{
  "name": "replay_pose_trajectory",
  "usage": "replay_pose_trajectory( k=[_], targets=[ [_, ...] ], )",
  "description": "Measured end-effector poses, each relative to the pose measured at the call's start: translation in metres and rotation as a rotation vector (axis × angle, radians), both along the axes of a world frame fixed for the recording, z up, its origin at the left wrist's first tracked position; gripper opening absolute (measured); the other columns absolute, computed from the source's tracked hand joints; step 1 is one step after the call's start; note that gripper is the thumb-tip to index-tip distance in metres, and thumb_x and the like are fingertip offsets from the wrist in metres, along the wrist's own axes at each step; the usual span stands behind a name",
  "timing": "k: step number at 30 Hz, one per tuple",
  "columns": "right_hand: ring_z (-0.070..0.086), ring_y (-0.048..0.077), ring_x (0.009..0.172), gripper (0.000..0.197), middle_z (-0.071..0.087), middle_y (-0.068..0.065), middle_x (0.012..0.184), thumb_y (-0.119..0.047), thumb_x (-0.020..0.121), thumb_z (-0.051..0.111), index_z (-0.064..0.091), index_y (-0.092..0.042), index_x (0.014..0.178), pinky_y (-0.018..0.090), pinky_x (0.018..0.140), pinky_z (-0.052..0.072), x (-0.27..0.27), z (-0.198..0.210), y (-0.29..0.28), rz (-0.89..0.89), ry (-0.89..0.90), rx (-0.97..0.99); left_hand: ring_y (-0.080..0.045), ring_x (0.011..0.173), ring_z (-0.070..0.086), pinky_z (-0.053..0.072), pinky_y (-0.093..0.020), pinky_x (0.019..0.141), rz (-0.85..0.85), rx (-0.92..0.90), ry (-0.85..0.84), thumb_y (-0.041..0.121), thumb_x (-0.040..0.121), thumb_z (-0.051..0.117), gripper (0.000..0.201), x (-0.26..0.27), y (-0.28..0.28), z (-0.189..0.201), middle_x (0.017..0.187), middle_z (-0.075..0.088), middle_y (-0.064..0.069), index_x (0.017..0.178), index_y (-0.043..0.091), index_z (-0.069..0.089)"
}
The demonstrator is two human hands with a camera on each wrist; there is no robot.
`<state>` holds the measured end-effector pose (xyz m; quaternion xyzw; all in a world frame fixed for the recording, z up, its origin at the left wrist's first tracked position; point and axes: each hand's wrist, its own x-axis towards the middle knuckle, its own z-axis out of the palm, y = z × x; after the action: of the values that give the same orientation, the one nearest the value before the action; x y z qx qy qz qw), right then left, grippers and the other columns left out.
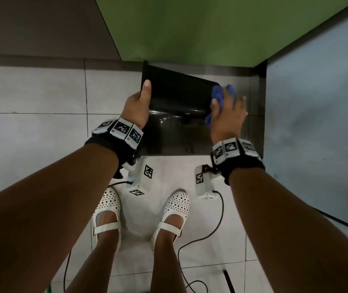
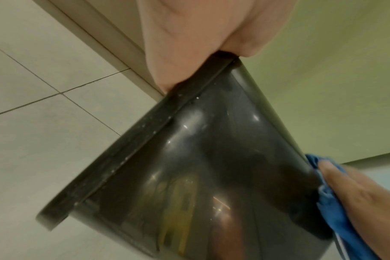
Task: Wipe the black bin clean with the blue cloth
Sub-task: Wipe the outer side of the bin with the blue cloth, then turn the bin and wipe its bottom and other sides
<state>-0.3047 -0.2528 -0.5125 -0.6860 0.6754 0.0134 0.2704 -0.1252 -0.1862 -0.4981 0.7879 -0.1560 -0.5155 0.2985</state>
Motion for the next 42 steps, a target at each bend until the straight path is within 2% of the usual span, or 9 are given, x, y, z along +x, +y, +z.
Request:
replay_pose_trajectory(
  k=[4, 11, 14, 19, 25, 28, 33, 37, 42],
  targets=[
    [0.051, 0.028, 0.118, 0.041, 0.050, 0.014, 0.131, -0.034, 0.098, 0.036, 0.039, -0.013, 0.134, 0.026, 0.090, 0.038, -0.023, -0.005, -0.006, -0.357, -0.293, 0.049, -0.028, 0.106, 0.056, 0.041, -0.043, 0.105, 0.068, -0.097, 0.058, 0.050, 0.096, 0.027, 0.039, -0.002, 0.007, 0.006, 0.112, 0.060, -0.015, 0.097, 0.021, 0.052],
    [0.052, 0.016, 0.104, 0.037, 0.054, 0.007, 0.119, -0.028, 0.101, 0.032, 0.039, -0.010, 0.133, 0.017, 0.081, 0.038, -0.031, -0.002, 0.005, -0.632, -0.471, 0.102, -0.036, 0.110, 0.058, 0.045, -0.052, 0.100, 0.077, -0.098, 0.128, 0.076, 0.064, 0.036, 0.063, 0.003, 0.017, 0.006, 0.113, 0.063, -0.019, 0.091, 0.024, 0.059],
    [0.052, 0.014, 0.093, 0.035, 0.053, 0.004, 0.106, -0.029, 0.100, 0.034, 0.045, -0.009, 0.127, 0.014, 0.063, 0.040, -0.042, -0.006, 0.014, -0.690, -0.518, 0.174, -0.027, 0.108, 0.061, 0.045, -0.047, 0.101, 0.111, -0.078, 0.164, 0.069, 0.079, 0.035, 0.047, 0.008, 0.025, 0.013, 0.114, 0.065, -0.013, 0.088, 0.032, 0.061],
    [0.052, 0.008, 0.069, 0.024, 0.054, 0.000, 0.081, -0.025, 0.098, 0.039, 0.052, -0.008, 0.110, 0.015, 0.059, 0.045, -0.053, -0.010, 0.023, -0.739, -0.547, 0.224, -0.018, 0.109, 0.062, 0.049, -0.035, 0.092, 0.266, -0.110, 0.378, 0.058, 0.093, 0.029, 0.049, 0.021, 0.037, 0.005, 0.118, 0.066, -0.003, 0.119, 0.030, 0.059],
    [0.056, 0.015, 0.075, 0.027, 0.059, 0.007, 0.093, -0.024, 0.097, 0.041, 0.052, -0.009, 0.116, 0.020, 0.061, 0.045, -0.073, -0.016, 0.017, -0.791, -0.474, 0.209, -0.018, 0.108, 0.061, 0.045, -0.036, 0.095, 0.386, -0.125, 0.496, 0.060, 0.094, 0.020, 0.051, 0.025, 0.043, -0.004, 0.112, 0.067, -0.003, 0.108, 0.030, 0.059],
    [0.052, 0.021, 0.091, 0.028, 0.056, 0.004, 0.095, -0.032, 0.097, 0.040, 0.056, -0.012, 0.109, 0.021, 0.063, 0.044, -0.079, -0.017, 0.012, -0.885, -0.469, 0.350, -0.024, 0.118, 0.056, 0.042, -0.041, 0.102, 0.439, -0.127, 0.578, 0.064, 0.092, 0.015, 0.064, 0.022, 0.055, -0.020, 0.127, 0.061, -0.007, 0.130, 0.027, 0.050],
    [0.068, 0.025, 0.096, 0.042, 0.070, 0.006, 0.109, -0.058, 0.085, 0.046, 0.063, -0.026, 0.107, 0.041, 0.085, 0.055, -0.084, -0.017, 0.016, -1.089, -0.921, 0.623, -0.022, 0.117, 0.058, 0.043, -0.040, 0.101, 0.457, -0.092, 0.618, 0.066, 0.090, 0.008, 0.069, 0.010, 0.070, -0.042, 0.125, 0.062, -0.007, 0.130, 0.027, 0.049],
    [0.071, 0.019, 0.083, 0.041, 0.071, 0.004, 0.103, -0.053, 0.093, 0.034, 0.059, -0.026, 0.109, 0.031, 0.066, 0.060, -0.076, -0.005, 0.013, -0.966, -1.078, 0.704, -0.022, 0.113, 0.057, 0.050, -0.039, 0.083, 0.409, -0.003, 0.540, 0.063, 0.092, 0.016, 0.056, 0.013, 0.074, -0.045, 0.119, 0.063, 0.000, 0.121, 0.031, 0.052],
    [0.061, 0.027, 0.110, 0.037, 0.060, 0.005, 0.125, -0.042, 0.094, 0.042, 0.053, -0.024, 0.123, 0.043, 0.091, 0.050, -0.073, -0.003, 0.008, -0.920, -1.039, 0.658, -0.023, 0.101, 0.053, 0.040, -0.040, 0.100, 0.135, 0.067, 0.180, 0.016, 0.099, 0.036, 0.061, 0.021, 0.076, -0.047, 0.117, 0.053, -0.008, 0.148, 0.036, 0.005]
  ],
)
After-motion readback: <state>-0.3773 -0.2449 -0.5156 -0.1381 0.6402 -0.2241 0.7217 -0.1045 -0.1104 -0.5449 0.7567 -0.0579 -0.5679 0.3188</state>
